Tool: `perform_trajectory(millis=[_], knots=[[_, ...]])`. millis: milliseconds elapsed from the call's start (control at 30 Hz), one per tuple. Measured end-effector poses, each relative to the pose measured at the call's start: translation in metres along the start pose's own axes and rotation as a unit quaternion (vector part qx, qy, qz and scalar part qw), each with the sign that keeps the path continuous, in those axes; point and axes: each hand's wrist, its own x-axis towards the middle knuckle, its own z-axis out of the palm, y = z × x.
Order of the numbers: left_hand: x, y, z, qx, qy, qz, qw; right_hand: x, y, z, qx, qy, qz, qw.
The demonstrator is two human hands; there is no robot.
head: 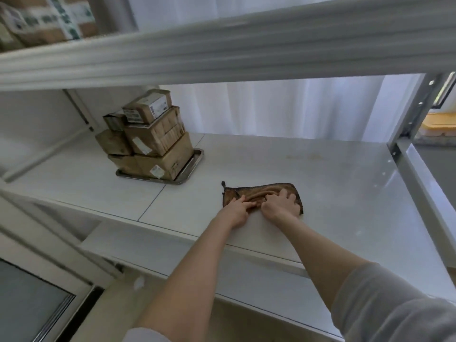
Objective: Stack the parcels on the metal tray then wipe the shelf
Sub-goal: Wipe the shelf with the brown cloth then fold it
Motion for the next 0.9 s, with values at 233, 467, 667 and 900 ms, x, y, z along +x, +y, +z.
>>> perform_trajectory(millis=[233, 467, 667, 900], knots=[[-0.017, -0.103, -0.021, -0.025, 0.038, -0.076, 0.996, 0.001, -0.097, 0.035, -0.015, -0.046, -0.090, 0.995], [-0.030, -0.178, -0.035, -0.056, 0.095, -0.152, 0.982, 0.000, -0.166, 0.061, -0.019, -0.097, -0.177, 0.979], [-0.026, -0.161, -0.042, -0.056, 0.097, -0.141, 0.984, 0.008, -0.145, 0.052, 0.041, -0.102, -0.169, 0.980], [0.007, -0.055, -0.021, -0.030, 0.031, -0.024, 0.999, 0.013, -0.036, 0.021, 0.097, -0.033, -0.085, 0.991]])
